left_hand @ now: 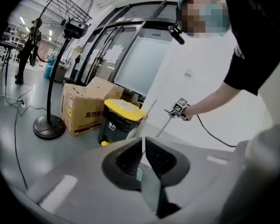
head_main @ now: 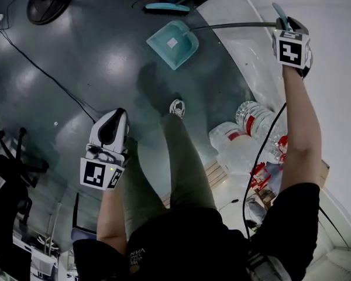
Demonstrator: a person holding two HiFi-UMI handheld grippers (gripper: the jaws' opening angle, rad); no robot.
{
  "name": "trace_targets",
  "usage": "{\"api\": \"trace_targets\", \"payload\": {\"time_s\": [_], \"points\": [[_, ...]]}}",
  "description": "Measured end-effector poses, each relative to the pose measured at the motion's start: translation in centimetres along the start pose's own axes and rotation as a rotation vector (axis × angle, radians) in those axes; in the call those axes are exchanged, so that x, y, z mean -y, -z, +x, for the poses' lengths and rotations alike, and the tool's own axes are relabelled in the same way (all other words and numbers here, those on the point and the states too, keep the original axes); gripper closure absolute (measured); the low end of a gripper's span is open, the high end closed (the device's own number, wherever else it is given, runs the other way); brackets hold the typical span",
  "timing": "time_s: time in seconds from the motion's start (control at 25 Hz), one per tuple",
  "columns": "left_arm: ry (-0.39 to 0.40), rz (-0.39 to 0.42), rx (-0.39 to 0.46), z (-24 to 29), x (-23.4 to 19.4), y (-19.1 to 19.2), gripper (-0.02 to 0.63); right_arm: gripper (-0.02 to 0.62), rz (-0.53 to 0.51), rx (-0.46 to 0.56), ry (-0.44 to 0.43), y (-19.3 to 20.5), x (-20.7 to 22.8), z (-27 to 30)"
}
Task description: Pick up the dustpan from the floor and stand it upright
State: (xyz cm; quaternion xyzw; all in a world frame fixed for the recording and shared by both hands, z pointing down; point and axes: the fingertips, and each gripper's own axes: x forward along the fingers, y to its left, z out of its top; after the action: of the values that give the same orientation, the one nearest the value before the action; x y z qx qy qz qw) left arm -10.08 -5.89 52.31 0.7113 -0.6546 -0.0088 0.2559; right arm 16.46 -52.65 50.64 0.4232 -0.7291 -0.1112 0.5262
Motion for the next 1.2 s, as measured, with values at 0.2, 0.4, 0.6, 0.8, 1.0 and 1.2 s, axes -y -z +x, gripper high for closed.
{"api": "trace_targets", "payload": {"time_s": [0.2,0.4,0.6,0.8,1.0,1.2], "points": [[0.005,0.014,-0.002,0.1,-0.1,-0.2,0.532,0.491,-0.004,0.002,0.017,-0.1,1.0,0.1],[0.011,0.018,-0.004,0.0,0.0,0.1,0.532,0.483,-0.017,-0.002,0.050,-0.1,1.5,-0.9],[0.019,0.015,-0.009,-0.1,0.2,0.5,0.532,0.481,-0.015,0.022,0.065,0.5,1.0,-1.4],[0.030,0.017,-0.017,-0.9,0.2,0.6,0.532,0.477,0.010,0.058,0.052,0.7,-0.3,-2.9],[0.056,0.029,-0.017,-1.6,0.5,-0.2,0.532,0.474,0.074,0.114,-0.017,0.3,-2.9,-5.6],[0.087,0.061,-0.012,-2.7,1.0,-1.4,0.532,0.465,0.139,0.146,-0.061,0.6,-5.3,-7.6]]}}
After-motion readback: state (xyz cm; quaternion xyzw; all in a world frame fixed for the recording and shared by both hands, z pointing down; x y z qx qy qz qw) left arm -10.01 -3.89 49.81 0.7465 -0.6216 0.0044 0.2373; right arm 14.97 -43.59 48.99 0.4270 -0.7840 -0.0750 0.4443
